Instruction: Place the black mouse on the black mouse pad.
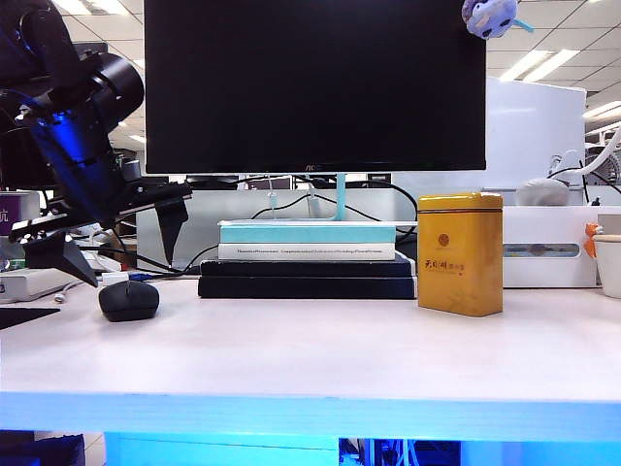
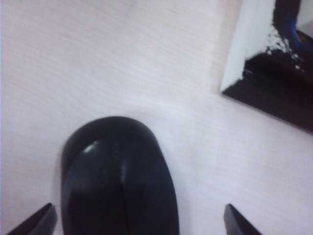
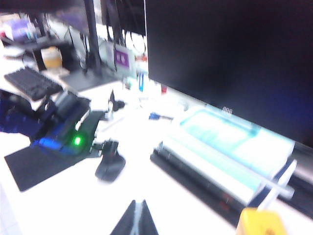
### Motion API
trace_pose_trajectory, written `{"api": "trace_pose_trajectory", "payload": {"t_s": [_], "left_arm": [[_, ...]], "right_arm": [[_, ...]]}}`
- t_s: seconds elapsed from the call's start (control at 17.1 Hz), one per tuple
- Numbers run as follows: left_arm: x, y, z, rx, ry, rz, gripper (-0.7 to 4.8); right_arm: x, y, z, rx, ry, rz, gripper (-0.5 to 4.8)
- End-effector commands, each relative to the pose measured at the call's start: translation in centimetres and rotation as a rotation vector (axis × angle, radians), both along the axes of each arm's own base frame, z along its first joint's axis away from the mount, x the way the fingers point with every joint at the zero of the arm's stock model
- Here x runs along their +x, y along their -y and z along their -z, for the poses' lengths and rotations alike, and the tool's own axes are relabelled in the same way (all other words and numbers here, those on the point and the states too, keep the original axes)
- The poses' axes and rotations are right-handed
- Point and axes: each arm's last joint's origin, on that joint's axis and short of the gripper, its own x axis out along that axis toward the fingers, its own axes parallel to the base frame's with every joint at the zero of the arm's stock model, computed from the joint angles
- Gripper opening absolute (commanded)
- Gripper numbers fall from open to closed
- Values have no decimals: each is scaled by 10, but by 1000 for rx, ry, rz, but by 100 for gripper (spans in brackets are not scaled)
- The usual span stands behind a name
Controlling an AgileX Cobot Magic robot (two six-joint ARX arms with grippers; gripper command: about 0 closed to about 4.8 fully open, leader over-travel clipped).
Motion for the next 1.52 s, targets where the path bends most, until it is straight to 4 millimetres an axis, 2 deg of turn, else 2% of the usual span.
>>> {"api": "trace_pose_trajectory", "payload": {"t_s": [0.06,0.18,0.29,0.65,1.06,1.35,1.47,1.52], "left_arm": [[2,1,3,-3,-3,-17,479],[3,1,8,1,-18,-17,479],[3,1,7,5,-11,-23,479],[4,1,10,22,-17,-34,479],[5,1,36,53,-122,-33,479],[7,2,35,40,-98,-29,479],[7,3,35,18,-105,-12,382],[7,3,35,7,-108,-3,355]], "right_arm": [[-1,-11,2,-32,3,-73,-1],[-1,-30,11,-74,-57,-169,-1],[-5,-39,18,-139,-78,-192,-1],[-5,-40,24,-181,-114,-187,-1],[-5,-40,24,-182,-113,-182,-1],[-5,-40,23,-180,-108,-180,-1],[-4,-40,22,-175,-93,-177,-1],[-4,-40,21,-171,-83,-177,-1]]}}
